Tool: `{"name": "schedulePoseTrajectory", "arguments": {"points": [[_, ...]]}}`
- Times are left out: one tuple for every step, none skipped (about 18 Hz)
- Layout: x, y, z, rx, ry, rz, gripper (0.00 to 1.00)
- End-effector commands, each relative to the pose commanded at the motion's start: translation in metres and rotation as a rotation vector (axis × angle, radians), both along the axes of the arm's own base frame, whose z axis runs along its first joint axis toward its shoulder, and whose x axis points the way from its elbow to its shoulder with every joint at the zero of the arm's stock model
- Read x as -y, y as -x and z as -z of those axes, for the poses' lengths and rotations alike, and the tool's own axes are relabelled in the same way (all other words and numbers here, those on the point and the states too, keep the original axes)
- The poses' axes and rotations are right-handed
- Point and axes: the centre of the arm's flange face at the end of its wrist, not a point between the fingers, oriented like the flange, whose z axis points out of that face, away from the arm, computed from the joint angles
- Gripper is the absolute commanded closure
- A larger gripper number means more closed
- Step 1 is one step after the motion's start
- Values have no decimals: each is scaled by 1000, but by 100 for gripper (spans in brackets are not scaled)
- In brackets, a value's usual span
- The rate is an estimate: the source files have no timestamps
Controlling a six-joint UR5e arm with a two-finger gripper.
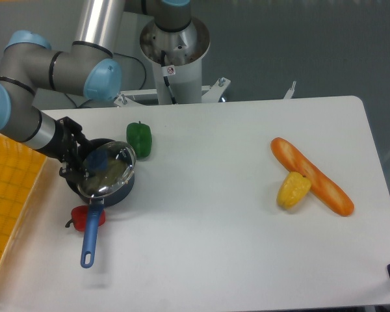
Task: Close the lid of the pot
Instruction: 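Press the lid down flat onto the saucepan rim, then release the lid knob and raise the gripper away from the pot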
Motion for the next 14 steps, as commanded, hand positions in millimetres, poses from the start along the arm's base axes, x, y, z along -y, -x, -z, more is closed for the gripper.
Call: {"name": "schedulePoseTrajectory", "arguments": {"points": [[-1, 3, -6, 17, -18, -13, 0], [-3, 5, -14, 34, -40, -23, 0], [-6, 13, -21, 46, -61, -40, 0], [-5, 24, -29, 56, -78, -60, 0], [-4, 29, -34, 60, -90, -67, 0], [-4, 33, -43, 55, -106, -70, 0], [-4, 43, -50, 55, -121, -85, 0], [-2, 56, -57, 56, -136, -106, 0], [1, 62, -66, 64, -157, -118, 0], [4, 76, -71, 71, -177, -145, 0], [6, 92, -73, 69, -192, -161, 0], [9, 104, -74, 68, -196, -161, 0], [14, 116, -77, 68, -197, -159, 0], [19, 128, -80, 71, -197, -161, 0]]}}
